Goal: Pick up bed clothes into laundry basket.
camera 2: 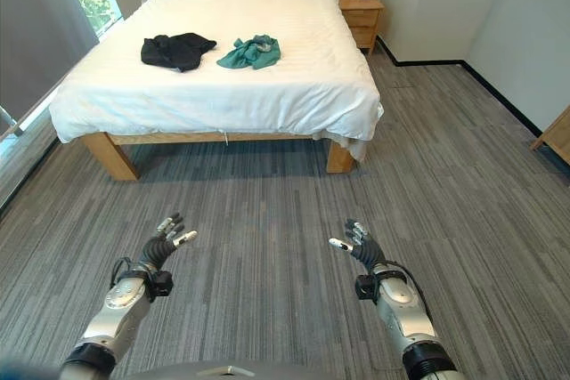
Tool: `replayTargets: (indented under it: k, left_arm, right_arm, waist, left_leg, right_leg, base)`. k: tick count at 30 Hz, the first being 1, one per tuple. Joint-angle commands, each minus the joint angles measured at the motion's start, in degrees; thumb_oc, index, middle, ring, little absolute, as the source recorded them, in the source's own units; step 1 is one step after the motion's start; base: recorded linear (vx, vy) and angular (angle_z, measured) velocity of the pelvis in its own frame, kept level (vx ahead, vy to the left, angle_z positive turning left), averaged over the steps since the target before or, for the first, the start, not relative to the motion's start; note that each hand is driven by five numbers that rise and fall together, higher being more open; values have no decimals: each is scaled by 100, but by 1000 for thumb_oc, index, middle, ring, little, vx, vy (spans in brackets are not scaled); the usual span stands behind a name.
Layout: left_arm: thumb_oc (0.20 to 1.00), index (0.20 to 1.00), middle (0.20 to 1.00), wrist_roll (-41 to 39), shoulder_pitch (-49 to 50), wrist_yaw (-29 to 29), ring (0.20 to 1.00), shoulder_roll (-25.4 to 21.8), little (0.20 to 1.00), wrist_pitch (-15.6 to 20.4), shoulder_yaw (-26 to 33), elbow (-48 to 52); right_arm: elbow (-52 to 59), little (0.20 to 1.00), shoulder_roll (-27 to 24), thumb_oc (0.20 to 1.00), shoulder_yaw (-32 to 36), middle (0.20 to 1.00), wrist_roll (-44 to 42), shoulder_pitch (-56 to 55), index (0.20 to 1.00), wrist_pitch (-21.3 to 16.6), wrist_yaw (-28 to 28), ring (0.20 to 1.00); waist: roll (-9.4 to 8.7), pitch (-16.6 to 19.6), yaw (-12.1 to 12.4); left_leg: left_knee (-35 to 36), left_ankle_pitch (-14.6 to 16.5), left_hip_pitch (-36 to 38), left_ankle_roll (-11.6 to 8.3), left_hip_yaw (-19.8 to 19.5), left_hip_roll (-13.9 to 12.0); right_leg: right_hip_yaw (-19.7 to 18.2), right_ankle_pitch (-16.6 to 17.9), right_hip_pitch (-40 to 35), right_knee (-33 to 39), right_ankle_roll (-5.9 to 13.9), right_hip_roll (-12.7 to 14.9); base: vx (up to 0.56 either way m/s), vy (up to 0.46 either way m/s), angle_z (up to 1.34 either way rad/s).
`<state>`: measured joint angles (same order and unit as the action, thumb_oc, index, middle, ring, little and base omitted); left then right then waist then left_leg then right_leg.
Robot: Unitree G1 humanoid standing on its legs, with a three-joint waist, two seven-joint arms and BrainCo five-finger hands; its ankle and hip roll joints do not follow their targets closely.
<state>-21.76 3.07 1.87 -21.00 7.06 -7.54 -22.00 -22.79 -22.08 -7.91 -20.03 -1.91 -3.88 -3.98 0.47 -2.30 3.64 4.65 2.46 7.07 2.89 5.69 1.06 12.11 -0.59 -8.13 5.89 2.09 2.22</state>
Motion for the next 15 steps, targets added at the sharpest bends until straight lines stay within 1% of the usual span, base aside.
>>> replayTargets:
  k: [1,7,10,15]
  left_arm:
    - [1000,1000,1000,281,-378,123,1000,-150,1000,234,69,-284]
    - [1000,1000,1000,333,-3,306,1000,50,1000,274,459,155]
    - [1000,1000,1000,317,126,347,1000,103,1000,269,529,217]
    - [1000,1000,1000,330,138,383,1000,104,1000,240,569,230]
  right_arm:
    - [123,1000,-73,1000,144,1000,392,24,1000,-233,126,1000]
    - [893,1000,16,1000,455,1000,737,-519,1000,-328,155,1000]
    - [888,1000,44,1000,566,1000,773,-667,1000,-370,222,1000]
    - [863,1000,9,1000,561,1000,841,-629,1000,-363,251,1000]
  waist:
    - [-203,218,90]
    - [-199,209,79]
    - [-193,190,58]
    - [-183,182,58]
  left_leg:
    - [35,-451,-259,-622,-513,-160]
    - [35,-409,-225,-611,-481,-147]
    - [35,-392,-204,-598,-467,-147]
    - [35,-376,-174,-582,-474,-135]
  right_leg:
    - [-23,657,145,-89,840,765]
    - [-44,622,127,-89,840,790]
    - [-62,616,117,-89,836,800]
    - [-78,605,92,-89,834,816]
  base:
    - [0,0,0]
    - [0,0,0]
    - [0,0,0]
    - [0,0,0]
